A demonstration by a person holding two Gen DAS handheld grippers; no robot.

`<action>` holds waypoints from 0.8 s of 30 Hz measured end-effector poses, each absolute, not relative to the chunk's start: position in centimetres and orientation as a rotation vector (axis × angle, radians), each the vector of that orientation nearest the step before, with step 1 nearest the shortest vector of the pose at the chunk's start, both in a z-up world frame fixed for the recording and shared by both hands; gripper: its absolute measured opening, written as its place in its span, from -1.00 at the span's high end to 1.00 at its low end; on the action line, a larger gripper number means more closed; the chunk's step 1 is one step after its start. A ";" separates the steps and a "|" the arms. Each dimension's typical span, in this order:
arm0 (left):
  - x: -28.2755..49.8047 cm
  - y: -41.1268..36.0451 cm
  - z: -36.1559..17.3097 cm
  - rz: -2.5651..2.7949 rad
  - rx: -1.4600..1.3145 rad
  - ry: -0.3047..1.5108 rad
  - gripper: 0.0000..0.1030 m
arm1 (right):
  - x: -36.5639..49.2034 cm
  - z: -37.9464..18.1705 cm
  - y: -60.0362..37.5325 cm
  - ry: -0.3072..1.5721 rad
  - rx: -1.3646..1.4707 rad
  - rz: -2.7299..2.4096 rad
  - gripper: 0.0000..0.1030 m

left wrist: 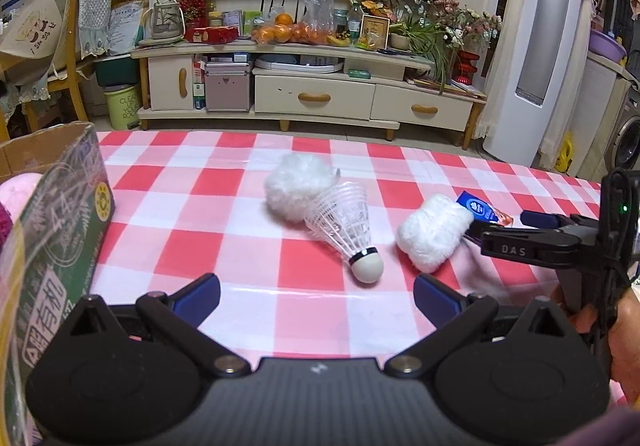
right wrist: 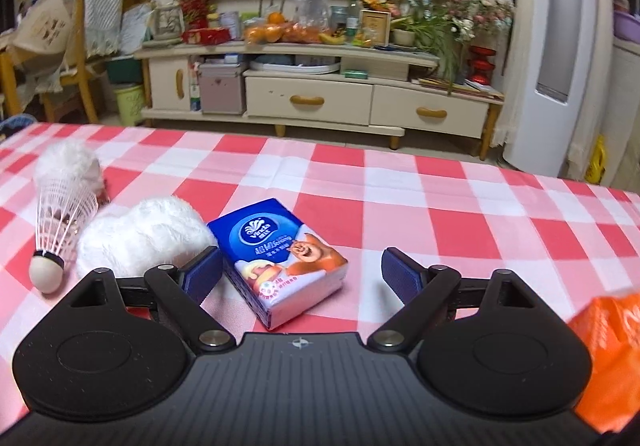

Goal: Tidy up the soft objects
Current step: 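Grasp the white fluffy mitten with the left tool while the right grasps the blue tissue pack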

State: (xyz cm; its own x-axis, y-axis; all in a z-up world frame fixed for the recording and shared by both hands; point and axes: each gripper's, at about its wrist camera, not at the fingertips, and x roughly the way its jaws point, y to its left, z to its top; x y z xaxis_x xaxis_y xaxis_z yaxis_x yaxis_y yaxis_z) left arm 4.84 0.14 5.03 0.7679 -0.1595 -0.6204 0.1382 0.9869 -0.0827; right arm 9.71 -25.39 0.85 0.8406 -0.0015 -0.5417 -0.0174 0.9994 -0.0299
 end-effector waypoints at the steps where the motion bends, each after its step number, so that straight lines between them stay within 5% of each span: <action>1: 4.9 0.0 4.9 -0.163 -0.033 0.677 -0.98 | 9.7 0.9 -25.3 0.570 -0.040 0.013 -1.00; 3: 5.0 -0.2 4.8 -0.167 -0.036 0.679 -0.98 | 9.6 1.2 -25.4 0.554 -0.034 0.027 -1.00; 6: 5.2 -0.6 4.6 -0.181 -0.033 0.686 -0.98 | 9.9 1.2 -25.4 0.570 -0.028 0.066 -0.65; 10: 5.3 -1.1 4.4 -0.182 -0.027 0.683 -0.98 | 10.1 1.1 -25.2 0.572 -0.033 0.106 -0.46; 24: 5.7 -0.7 3.9 -0.177 -0.072 0.679 -0.98 | 8.7 0.8 -21.1 0.585 -0.079 0.437 -0.38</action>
State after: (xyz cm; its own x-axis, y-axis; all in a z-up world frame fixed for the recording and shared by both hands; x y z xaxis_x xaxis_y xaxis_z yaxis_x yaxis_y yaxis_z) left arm 5.70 -0.73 3.87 0.7641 -0.1860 -0.6177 0.1392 0.9825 -0.1236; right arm 8.71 -21.08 0.82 0.7454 0.3769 -0.5499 -0.4209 0.9057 0.0502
